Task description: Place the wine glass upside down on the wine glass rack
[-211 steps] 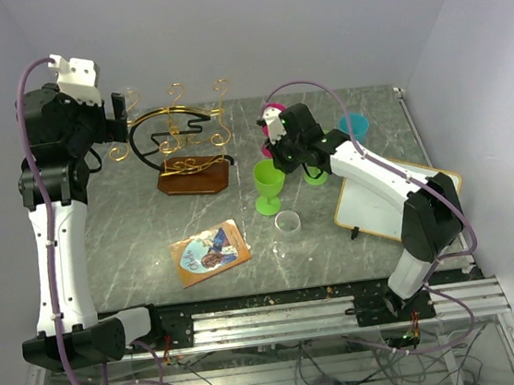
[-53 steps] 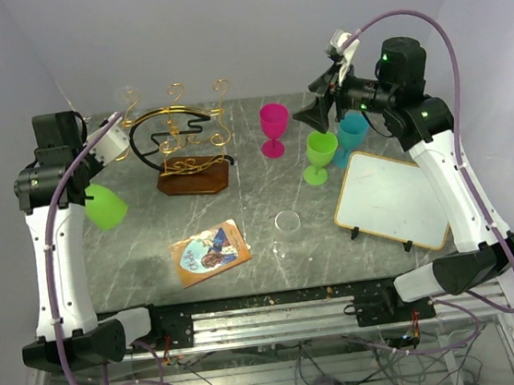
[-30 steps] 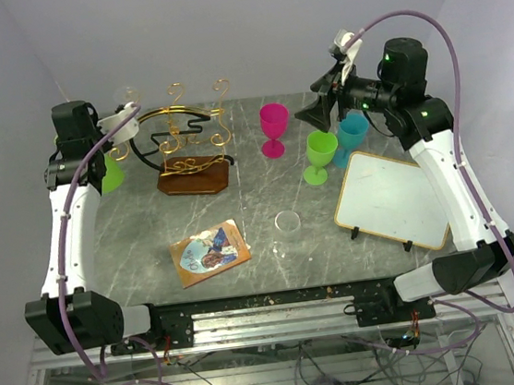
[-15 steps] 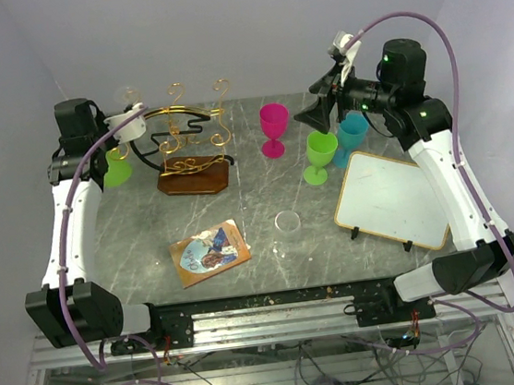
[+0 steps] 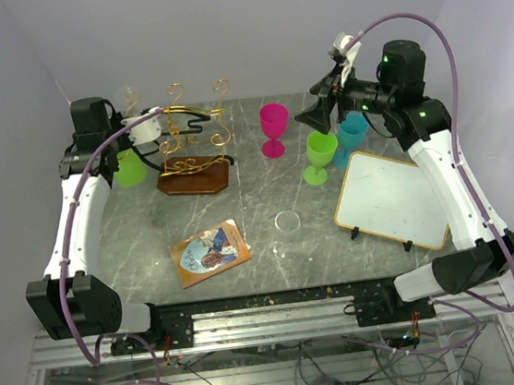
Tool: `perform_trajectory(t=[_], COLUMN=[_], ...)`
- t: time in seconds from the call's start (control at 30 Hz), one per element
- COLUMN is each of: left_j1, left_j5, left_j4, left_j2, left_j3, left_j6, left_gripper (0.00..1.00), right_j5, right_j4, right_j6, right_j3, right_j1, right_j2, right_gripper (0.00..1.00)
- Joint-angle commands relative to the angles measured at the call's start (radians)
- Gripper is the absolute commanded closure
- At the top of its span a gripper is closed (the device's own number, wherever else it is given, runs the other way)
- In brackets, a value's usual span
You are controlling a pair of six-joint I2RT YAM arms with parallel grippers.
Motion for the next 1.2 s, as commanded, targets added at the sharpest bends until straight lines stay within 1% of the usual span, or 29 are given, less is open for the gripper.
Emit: perform_trajectory(t=[0.0, 0.17, 0.3, 0.53, 1.17], left_j1=[-0.041, -0.055, -0.062, -0.067, -0.076], left_j5=[0.060, 0.091, 0.088, 0.109, 0.110], left_j4=[-0.015, -0.032, -0.055, -0.130, -0.263], left_j2=[0.005, 0.003, 0.000, -0.015, -0.061], left_j3=[0.009, 0.004, 0.006, 0.041, 0.059], left_j6=[-0.009, -0.027, -0.023, -0.030, -0.040], left_gripper=[0.93, 0.93, 0.93, 0.93, 0.93], right_j5=[-0.017, -0.021, -0.024, -0.028, -0.038], right_j4=[0.025, 0.028, 0.031, 0.037, 0.052], right_j6=[0.011, 0.013, 0.015, 0.020, 0.029], right_j3=[-0.012, -0.015, -0.017, -0.020, -0.034], right_j1=[-0.013, -0.016, -0.017, -0.021, -0.030], right_j2=[-0.023, -0.023, -0.023, -0.022, -0.025], right_gripper=[0.19, 0.19, 0.19, 0.19, 0.19])
